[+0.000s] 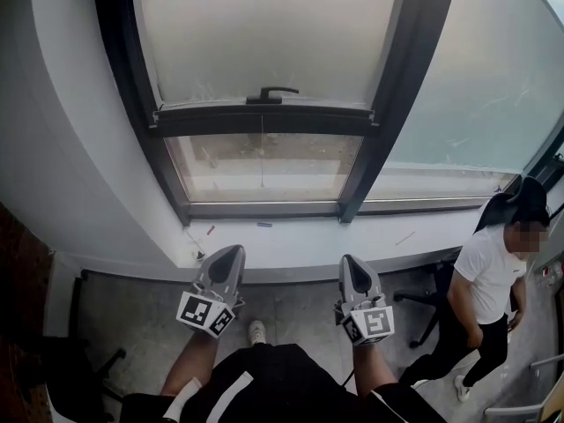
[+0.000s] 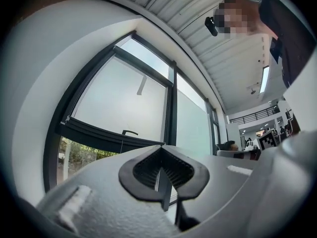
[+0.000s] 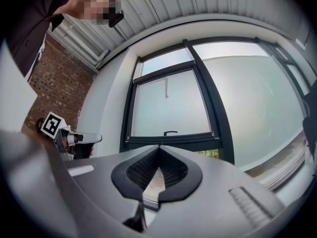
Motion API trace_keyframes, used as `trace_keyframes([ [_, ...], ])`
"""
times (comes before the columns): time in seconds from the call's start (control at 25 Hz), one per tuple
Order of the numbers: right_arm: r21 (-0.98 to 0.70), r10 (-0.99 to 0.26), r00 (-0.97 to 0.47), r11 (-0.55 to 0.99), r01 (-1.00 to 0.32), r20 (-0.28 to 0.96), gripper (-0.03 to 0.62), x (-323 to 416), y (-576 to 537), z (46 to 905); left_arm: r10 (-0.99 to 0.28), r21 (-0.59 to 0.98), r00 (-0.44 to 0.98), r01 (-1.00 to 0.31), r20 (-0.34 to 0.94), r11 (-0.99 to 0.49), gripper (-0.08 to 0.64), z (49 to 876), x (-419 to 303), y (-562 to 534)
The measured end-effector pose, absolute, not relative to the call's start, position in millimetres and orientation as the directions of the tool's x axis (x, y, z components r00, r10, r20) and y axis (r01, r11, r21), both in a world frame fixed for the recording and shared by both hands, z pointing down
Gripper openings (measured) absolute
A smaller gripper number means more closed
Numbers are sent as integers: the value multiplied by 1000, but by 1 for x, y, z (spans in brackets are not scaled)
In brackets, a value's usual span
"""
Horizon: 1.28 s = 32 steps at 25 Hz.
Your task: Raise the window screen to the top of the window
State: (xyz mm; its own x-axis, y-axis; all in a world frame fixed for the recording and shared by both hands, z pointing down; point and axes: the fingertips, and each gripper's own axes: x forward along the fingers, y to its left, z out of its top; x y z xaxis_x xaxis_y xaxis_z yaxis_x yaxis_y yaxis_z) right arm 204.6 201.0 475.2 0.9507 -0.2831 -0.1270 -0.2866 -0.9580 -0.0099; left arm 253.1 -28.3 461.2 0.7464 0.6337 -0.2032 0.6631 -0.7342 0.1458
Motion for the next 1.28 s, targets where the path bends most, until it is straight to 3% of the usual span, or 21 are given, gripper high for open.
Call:
trace_keyframes([
  [0.56, 7, -292, 948, -956, -293, -125, 6, 342, 162, 460, 625, 108, 753, 652, -204, -750, 3, 456, 390, -67],
  [1.28, 137, -486, 866, -872, -470, -121, 6, 477, 195, 461, 556, 46, 803, 577, -213, -816, 3, 437, 487, -24],
])
